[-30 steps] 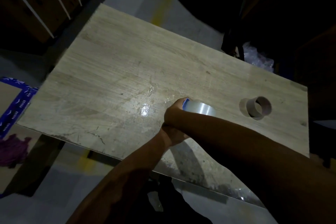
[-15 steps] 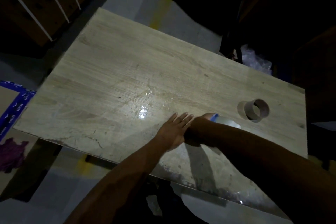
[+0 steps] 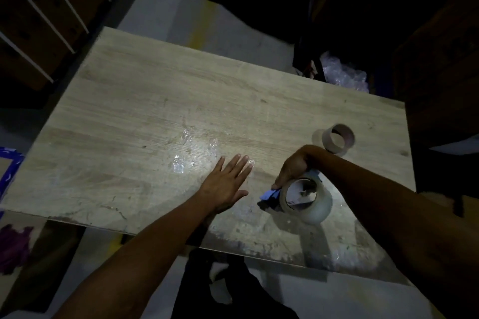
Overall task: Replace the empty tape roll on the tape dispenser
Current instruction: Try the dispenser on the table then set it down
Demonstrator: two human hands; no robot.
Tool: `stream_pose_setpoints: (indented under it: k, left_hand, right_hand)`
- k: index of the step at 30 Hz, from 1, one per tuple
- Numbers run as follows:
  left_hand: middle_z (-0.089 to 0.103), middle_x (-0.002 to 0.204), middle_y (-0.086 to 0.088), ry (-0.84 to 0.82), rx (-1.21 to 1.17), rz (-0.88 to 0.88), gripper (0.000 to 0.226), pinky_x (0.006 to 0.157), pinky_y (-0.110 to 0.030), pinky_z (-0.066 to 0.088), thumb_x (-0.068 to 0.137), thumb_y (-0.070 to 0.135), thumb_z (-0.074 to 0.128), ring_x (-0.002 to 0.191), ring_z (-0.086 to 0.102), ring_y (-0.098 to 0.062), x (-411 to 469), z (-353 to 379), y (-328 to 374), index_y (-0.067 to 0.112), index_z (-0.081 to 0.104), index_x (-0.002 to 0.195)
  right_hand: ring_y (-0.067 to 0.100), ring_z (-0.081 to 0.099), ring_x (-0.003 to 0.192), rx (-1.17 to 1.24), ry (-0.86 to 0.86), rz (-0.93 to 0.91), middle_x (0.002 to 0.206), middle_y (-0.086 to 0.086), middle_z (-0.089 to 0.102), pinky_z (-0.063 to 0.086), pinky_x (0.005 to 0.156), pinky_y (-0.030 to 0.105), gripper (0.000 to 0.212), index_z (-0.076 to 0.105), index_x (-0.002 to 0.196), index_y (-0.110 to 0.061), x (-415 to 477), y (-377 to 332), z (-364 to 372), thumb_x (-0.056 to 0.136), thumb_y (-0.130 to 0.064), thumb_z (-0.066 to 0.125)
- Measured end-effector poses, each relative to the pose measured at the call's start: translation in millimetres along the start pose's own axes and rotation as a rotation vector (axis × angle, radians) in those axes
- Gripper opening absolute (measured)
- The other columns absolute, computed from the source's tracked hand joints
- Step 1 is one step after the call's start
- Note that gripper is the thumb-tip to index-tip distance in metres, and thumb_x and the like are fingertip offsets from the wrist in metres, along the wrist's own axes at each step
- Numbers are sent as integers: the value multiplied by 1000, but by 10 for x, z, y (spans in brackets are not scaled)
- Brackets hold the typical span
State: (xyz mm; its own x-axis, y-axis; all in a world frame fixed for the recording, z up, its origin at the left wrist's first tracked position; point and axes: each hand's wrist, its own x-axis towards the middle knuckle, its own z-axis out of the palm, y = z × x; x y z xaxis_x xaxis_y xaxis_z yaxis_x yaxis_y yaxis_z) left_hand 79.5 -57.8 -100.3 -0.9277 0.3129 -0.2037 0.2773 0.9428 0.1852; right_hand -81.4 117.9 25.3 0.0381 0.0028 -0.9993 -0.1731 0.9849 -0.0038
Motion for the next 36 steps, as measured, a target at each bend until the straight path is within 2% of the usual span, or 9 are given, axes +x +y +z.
stream_pose_setpoints:
  k: [2, 4, 7, 10, 16, 18, 27, 31, 36]
  left_hand:
    - [-4, 165, -8, -13, -38, -50, 72, 122, -52, 6, 99, 58, 18, 153, -4, -26, 1, -59, -4, 18, 5, 157]
    - [15, 164, -13, 66, -135, -106, 69, 121, -50, 18, 100, 52, 19, 152, 12, -30, 10, -124, 12, 11, 19, 155]
    - [55, 137, -16, 366, -411, -282, 58, 103, -44, 45, 101, 44, 29, 128, 49, -31, -18, -200, 116, 6, 50, 139]
    - [57, 119, -6, 526, -700, -479, 50, 88, -42, 51, 97, 44, 35, 112, 51, -20, -95, -316, 283, 11, 55, 129]
    - [50, 128, -4, 441, -811, -256, 71, 90, -14, 36, 89, 68, 41, 116, 42, -11, -190, -458, 592, 14, 47, 135]
    - [50, 130, -5, 417, -765, -216, 74, 91, -18, 37, 86, 68, 48, 117, 41, -10, -154, -484, 649, 14, 47, 135]
    - [47, 139, -6, 255, -579, -147, 83, 99, -25, 31, 76, 55, 73, 126, 39, -20, 88, -503, 555, 15, 43, 142]
    - [52, 132, -8, 307, -541, -187, 66, 96, -28, 42, 79, 35, 73, 121, 45, -23, 143, -474, 496, 12, 49, 136]
    - [56, 120, -6, 355, -489, -259, 44, 81, -22, 41, 85, 27, 68, 111, 48, -21, 273, -492, 328, 12, 55, 123]
  right_hand:
    - [30, 62, 118, 210, 11, -41, 121, 14, 69, 45, 108, 43, 65, 62, 128, -3, 51, 202, 10, 84, -50, 70]
    - [31, 63, 116, 393, 25, -135, 120, 15, 70, 48, 105, 42, 69, 64, 126, -4, 78, 383, 78, 77, -51, 76]
    - [26, 67, 97, 648, 37, -224, 111, 15, 73, 51, 90, 38, 62, 66, 124, -4, 212, 595, 165, 80, -47, 74]
    - [24, 68, 82, 786, 79, -251, 96, 13, 75, 54, 75, 32, 52, 69, 115, -3, 259, 694, 220, 85, -45, 71]
    - [20, 70, 60, 963, -27, -329, 79, 12, 75, 54, 52, 25, 39, 70, 93, -5, 272, 808, 256, 96, -42, 56]
    - [19, 69, 58, 987, -29, -353, 76, 11, 74, 54, 50, 24, 39, 69, 92, -5, 286, 826, 261, 98, -41, 54]
    - [19, 68, 68, 1026, 12, -490, 86, 12, 73, 56, 59, 29, 37, 62, 109, -3, 351, 802, 239, 99, -38, 53]
    - [19, 70, 70, 1027, 107, -562, 93, 14, 72, 57, 60, 29, 36, 63, 110, -4, 401, 708, 212, 96, -37, 57]
    - [25, 68, 95, 962, 249, -649, 114, 17, 71, 54, 85, 38, 42, 68, 117, -10, 527, 541, 136, 89, -41, 68]
